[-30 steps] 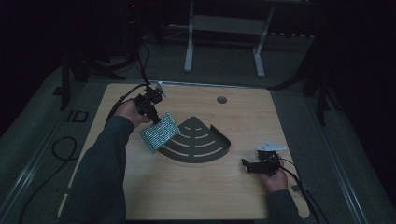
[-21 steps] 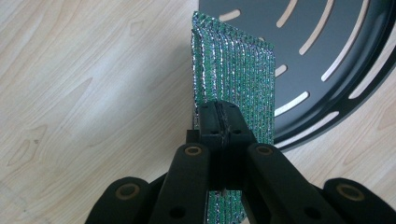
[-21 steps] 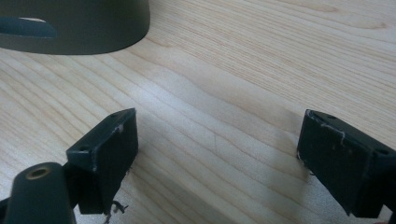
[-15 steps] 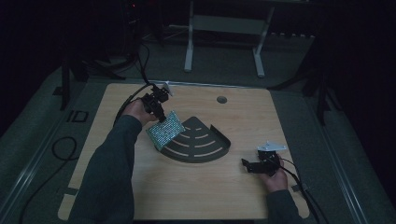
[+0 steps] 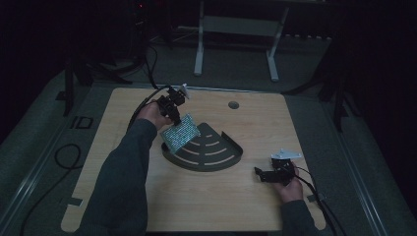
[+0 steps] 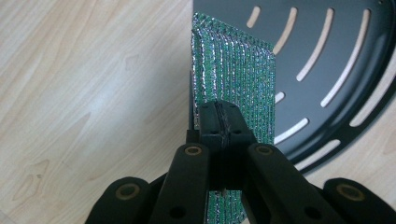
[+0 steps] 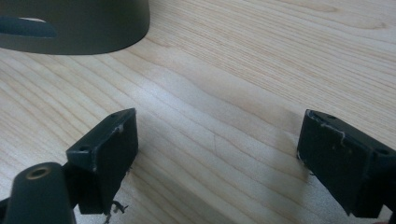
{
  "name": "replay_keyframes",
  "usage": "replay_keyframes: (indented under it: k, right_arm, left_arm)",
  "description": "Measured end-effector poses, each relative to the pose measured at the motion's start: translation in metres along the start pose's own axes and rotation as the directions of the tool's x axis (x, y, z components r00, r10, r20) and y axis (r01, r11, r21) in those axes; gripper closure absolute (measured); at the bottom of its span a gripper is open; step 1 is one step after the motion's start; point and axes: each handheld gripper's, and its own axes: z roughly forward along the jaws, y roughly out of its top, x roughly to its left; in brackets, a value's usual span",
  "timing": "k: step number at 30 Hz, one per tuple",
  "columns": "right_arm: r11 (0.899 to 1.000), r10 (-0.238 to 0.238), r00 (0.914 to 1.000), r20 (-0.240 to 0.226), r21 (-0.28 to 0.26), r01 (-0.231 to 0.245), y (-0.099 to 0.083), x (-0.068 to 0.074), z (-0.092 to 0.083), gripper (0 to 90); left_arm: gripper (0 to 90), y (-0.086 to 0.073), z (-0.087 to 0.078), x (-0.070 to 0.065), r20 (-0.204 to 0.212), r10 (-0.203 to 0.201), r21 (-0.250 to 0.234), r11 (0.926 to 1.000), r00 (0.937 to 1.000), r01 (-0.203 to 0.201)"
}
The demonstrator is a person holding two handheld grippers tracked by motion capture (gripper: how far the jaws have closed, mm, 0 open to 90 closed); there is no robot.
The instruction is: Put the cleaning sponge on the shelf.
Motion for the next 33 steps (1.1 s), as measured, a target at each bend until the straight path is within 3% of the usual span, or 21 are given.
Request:
replay_keyframes:
  k: [18,26,33]
  right_arm:
    - [1.000,-0.001,1.0000,0.000,0.000,0.001,0.000,0.000,0.000,12.0]
    - [1.000,-0.001,1.0000,0.000,0.001,0.001,0.000,0.000,0.000,12.0]
    - [1.000,-0.001,1.0000,0.000,0.000,0.001,0.000,0.000,0.000,12.0]
  left_arm:
    - [89.9,0.007,0.018,0.000,-0.027,0.012,0.014,0.9998,0.9996,-0.012]
    - [89.9,0.007,0.027,-0.005,-0.041,0.042,0.039,0.9984,0.9983,-0.041]
    - [89.9,0.008,0.035,-0.008,-0.028,0.049,0.054,0.9974,0.9984,-0.047]
